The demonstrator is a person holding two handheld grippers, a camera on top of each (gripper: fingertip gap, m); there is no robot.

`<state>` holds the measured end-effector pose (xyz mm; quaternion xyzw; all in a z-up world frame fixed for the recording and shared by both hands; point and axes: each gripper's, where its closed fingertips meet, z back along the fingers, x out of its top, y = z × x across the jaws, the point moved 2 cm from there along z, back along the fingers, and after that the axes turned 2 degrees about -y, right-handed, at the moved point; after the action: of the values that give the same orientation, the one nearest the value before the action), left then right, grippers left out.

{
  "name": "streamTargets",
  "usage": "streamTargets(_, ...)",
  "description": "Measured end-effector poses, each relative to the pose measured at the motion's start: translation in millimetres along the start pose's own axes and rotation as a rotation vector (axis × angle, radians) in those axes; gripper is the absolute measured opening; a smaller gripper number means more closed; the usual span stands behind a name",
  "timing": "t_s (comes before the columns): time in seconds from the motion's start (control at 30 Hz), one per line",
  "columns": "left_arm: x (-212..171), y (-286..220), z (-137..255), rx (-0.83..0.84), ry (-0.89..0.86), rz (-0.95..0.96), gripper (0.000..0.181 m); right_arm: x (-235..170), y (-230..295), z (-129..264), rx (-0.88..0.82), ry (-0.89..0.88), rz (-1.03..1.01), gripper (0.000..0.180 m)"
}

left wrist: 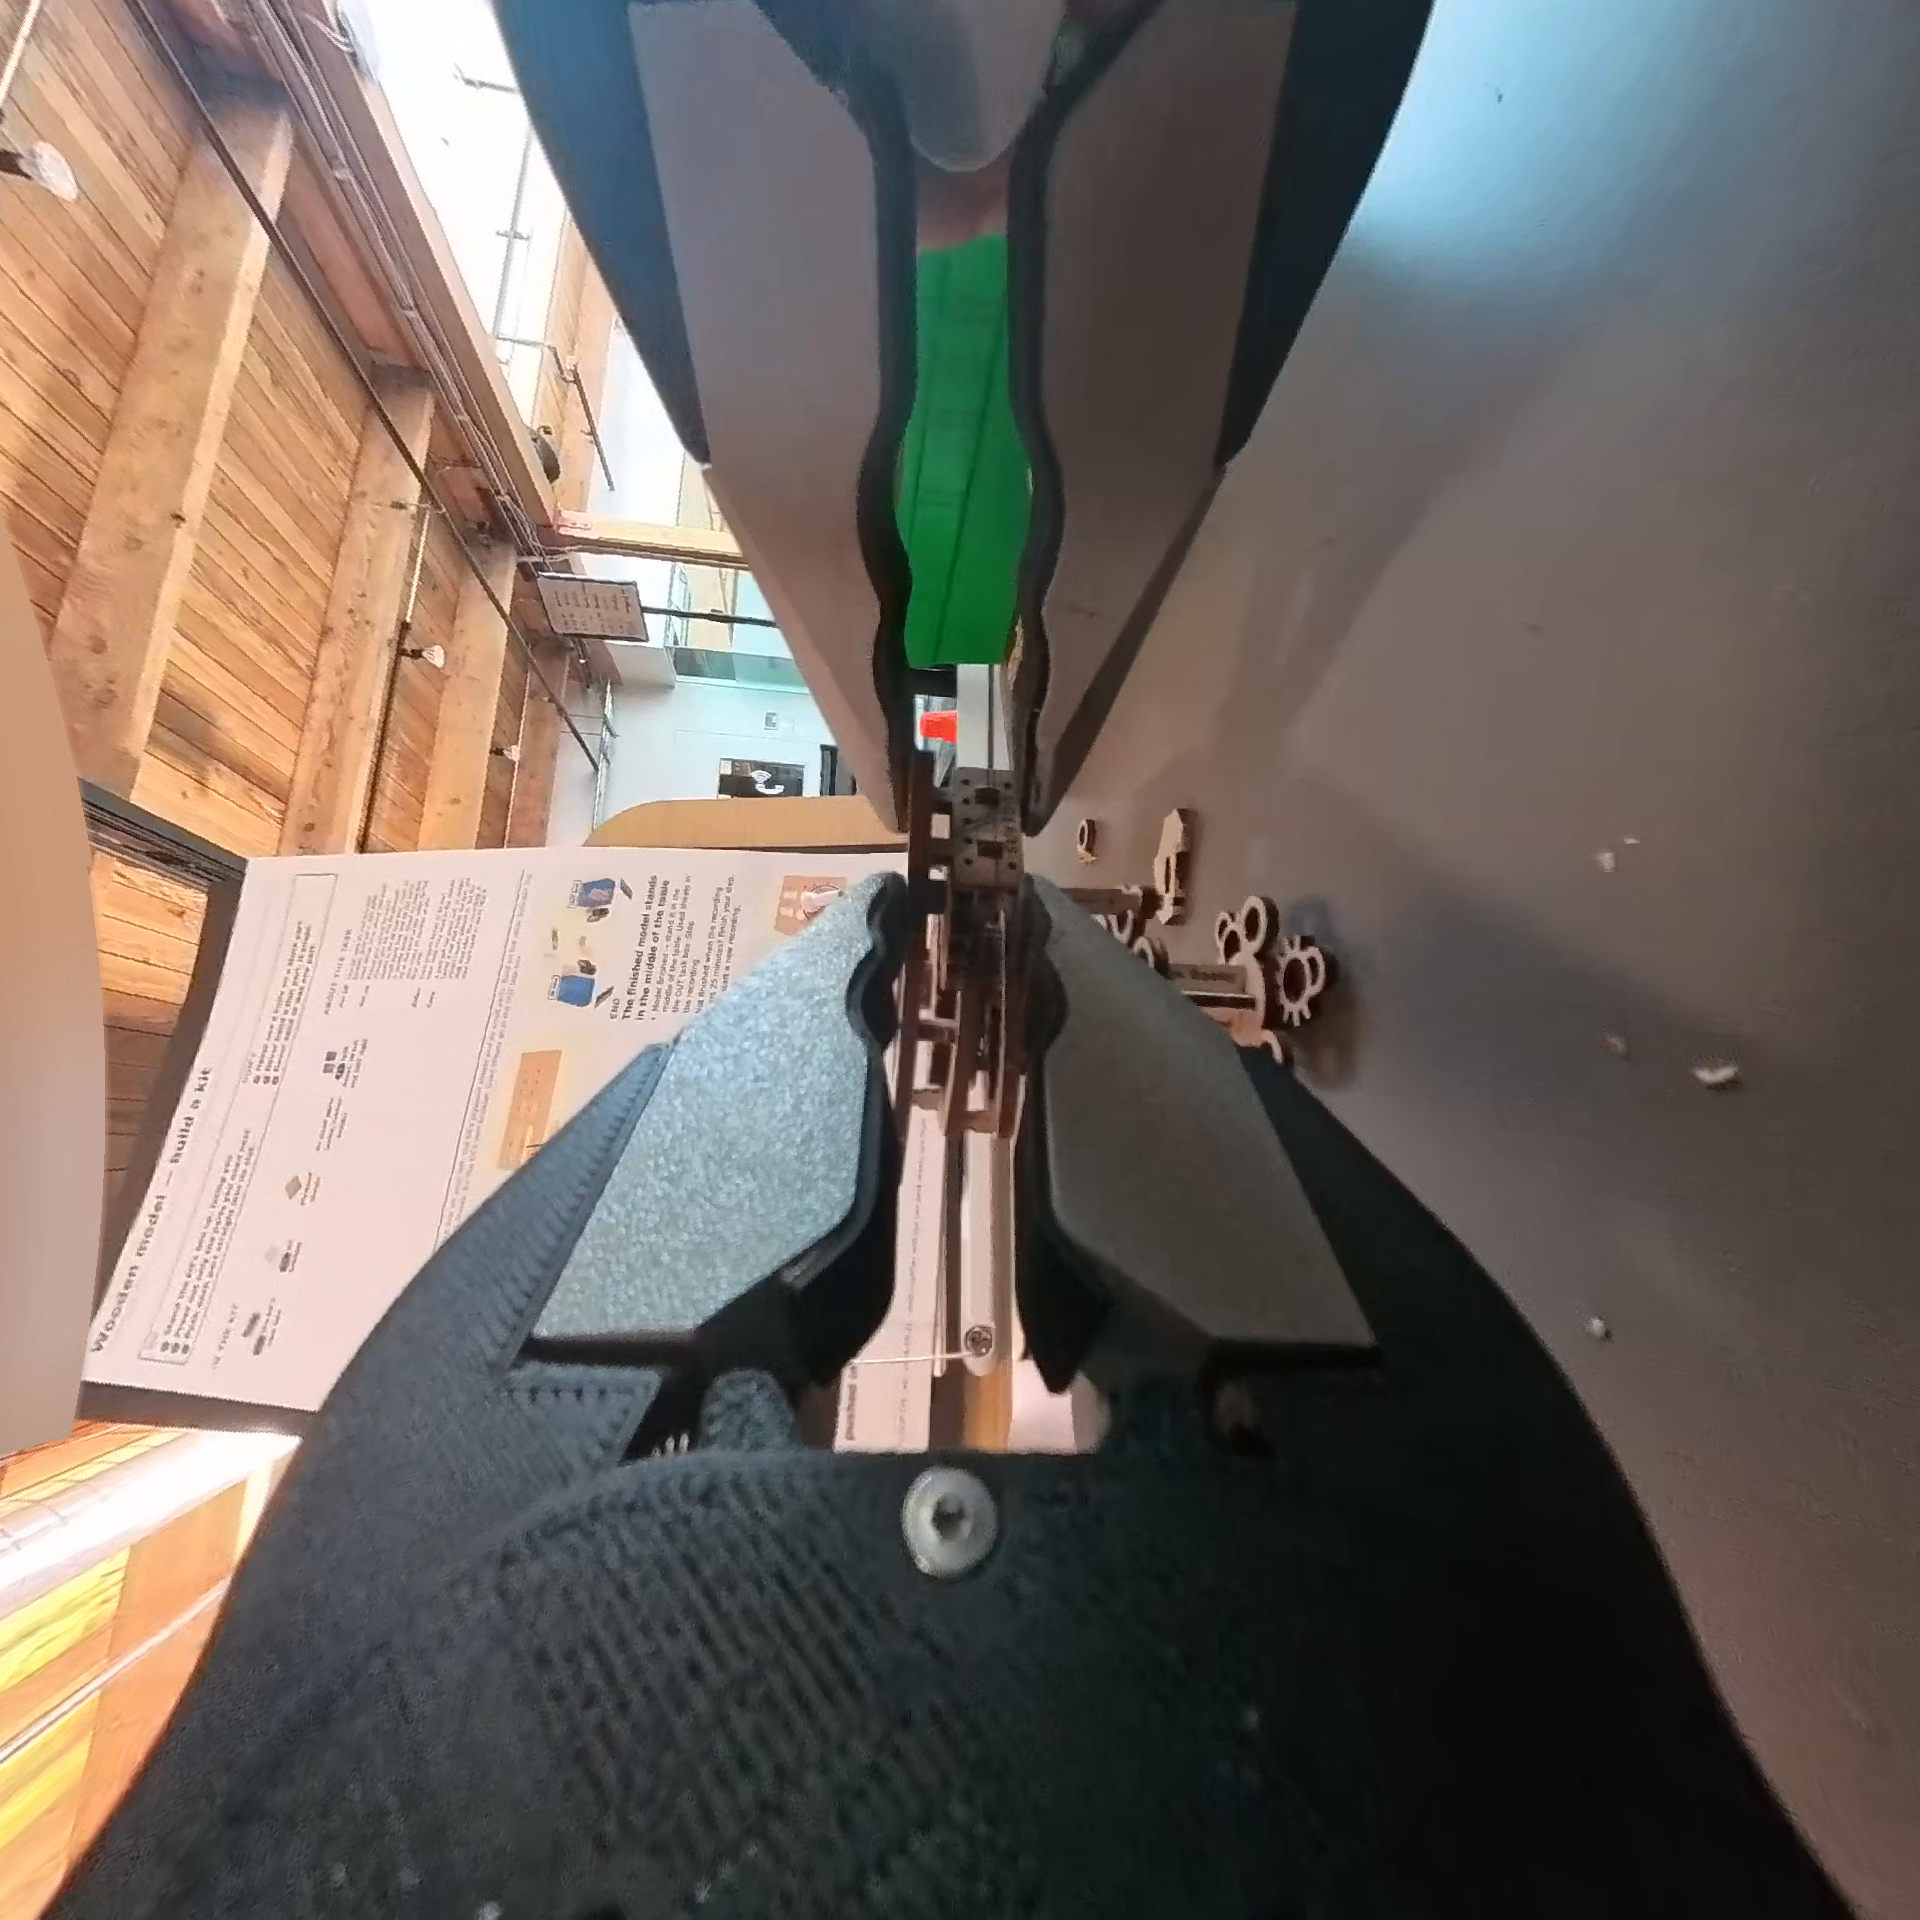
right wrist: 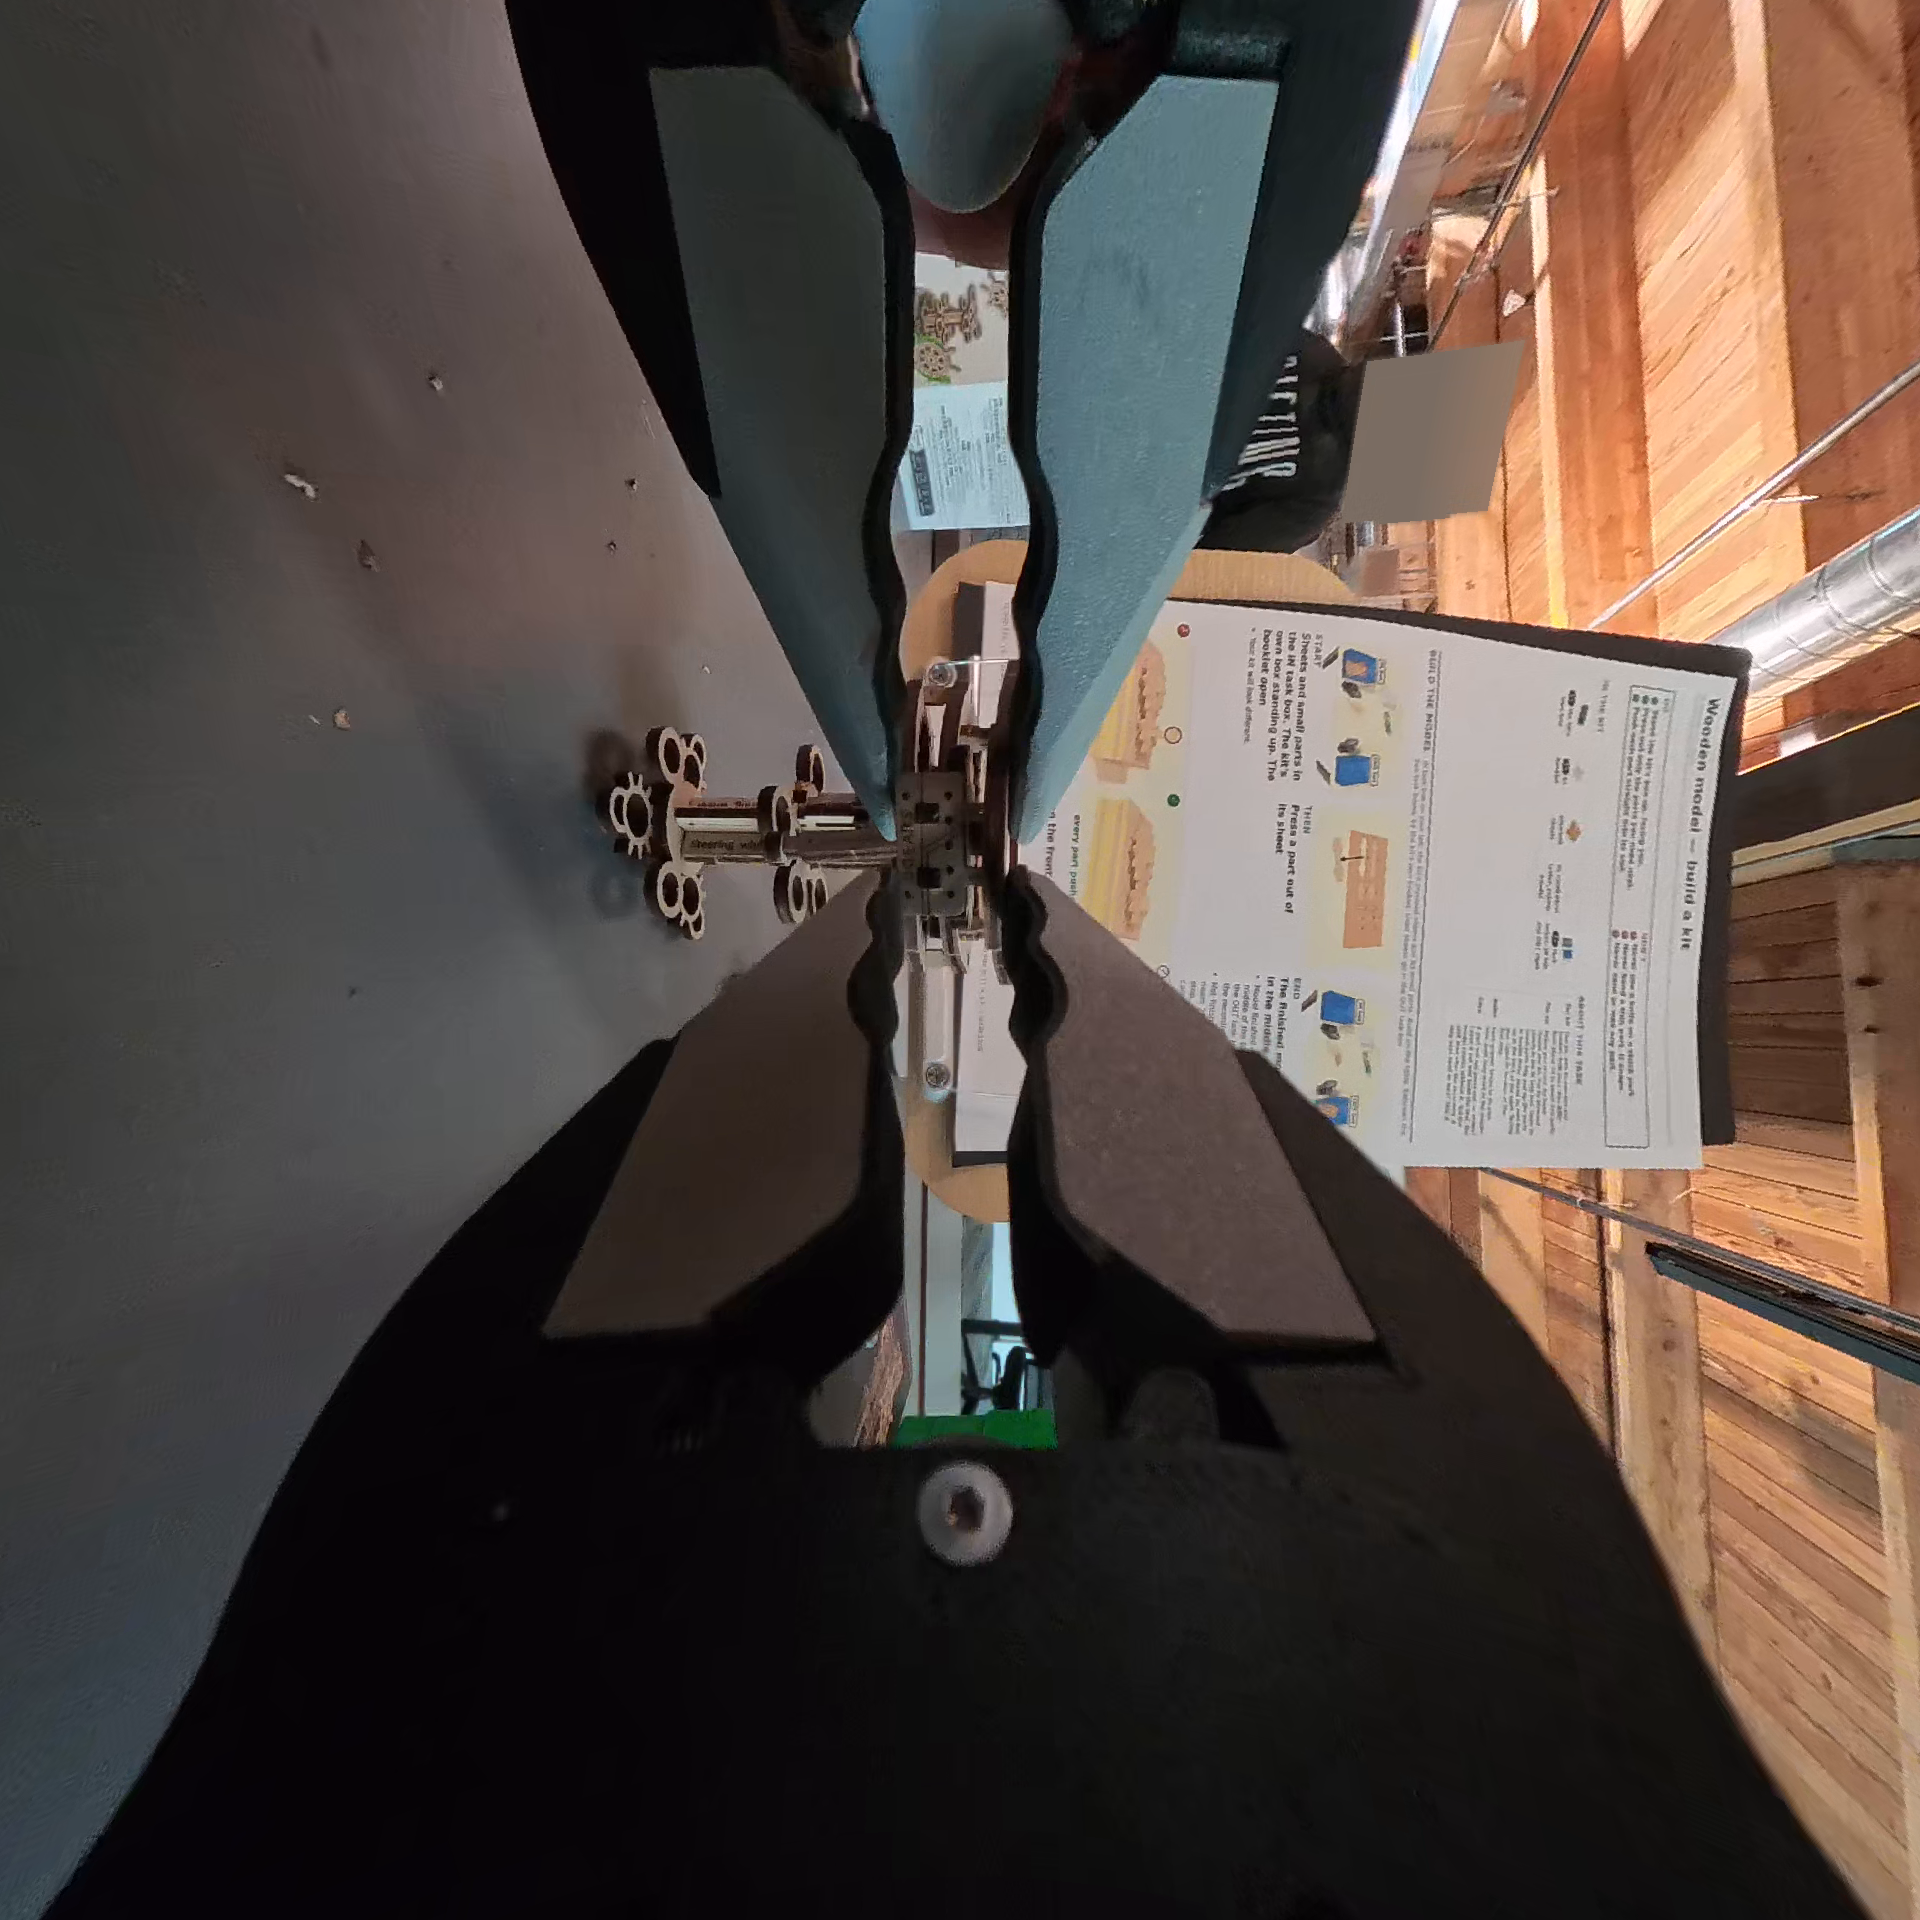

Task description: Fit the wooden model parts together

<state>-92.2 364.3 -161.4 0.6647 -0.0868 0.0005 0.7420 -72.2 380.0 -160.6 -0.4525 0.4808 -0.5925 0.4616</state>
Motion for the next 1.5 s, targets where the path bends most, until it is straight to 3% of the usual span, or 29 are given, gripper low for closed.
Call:
streamTargets(0.63,-8,5,2,0.023,0.017,-0.028,0.016,-8,-5,-5,-0.043,-0.067,-0.158,0.023)
streamTargets(0.87,-10,2,2,0.023,0.015,-0.073,0.016,-3,-4,-8,-0.126,-0.051,0.070,0.016)
streamTargets(1.0,-13,0,0,0.009,0.030,-0.086,0.017,-5,-1,-12,-0.126,-0.046,0.101,0.013)
streamTargets(1.07,-15,-1,-1,0.013,0.035,-0.114,0.017,-7,-5,-14,-0.141,-0.026,0.127,0.000)
streamTargets(1.23,-16,-2,-2,0.028,0.040,-0.149,0.017,-7,-5,-15,-0.157,-0.022,0.174,0.000)
streamTargets(1.33,-18,4,-1,0.026,0.036,-0.105,0.017,-5,-13,-15,-0.163,-0.029,0.127,0.001)
streamTargets(1.5,-44,41,-1,0.018,0.019,0.186,0.016,-6,-42,-16,-0.116,-0.043,-0.130,0.023)
